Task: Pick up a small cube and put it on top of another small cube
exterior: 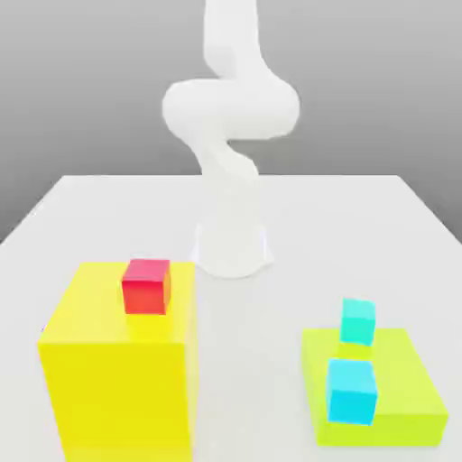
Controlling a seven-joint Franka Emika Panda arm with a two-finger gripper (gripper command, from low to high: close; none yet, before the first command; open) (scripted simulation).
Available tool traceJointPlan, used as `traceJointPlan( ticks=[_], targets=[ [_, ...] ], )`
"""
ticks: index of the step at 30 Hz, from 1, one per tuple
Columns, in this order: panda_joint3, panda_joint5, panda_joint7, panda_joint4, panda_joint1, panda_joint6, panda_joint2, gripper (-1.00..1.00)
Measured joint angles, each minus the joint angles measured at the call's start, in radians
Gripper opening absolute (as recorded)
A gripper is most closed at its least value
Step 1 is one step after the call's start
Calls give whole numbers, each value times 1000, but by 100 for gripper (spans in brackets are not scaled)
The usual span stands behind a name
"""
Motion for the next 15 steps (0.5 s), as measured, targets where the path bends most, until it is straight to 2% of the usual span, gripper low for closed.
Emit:
traceJointPlan(
  ticks=[8, 15],
  targets=[
    [-209, -14, -197, -98, -49, 133, 274, 0],
    [-401, 15, -405, -194, -103, 254, 524, 0]
  ],
)
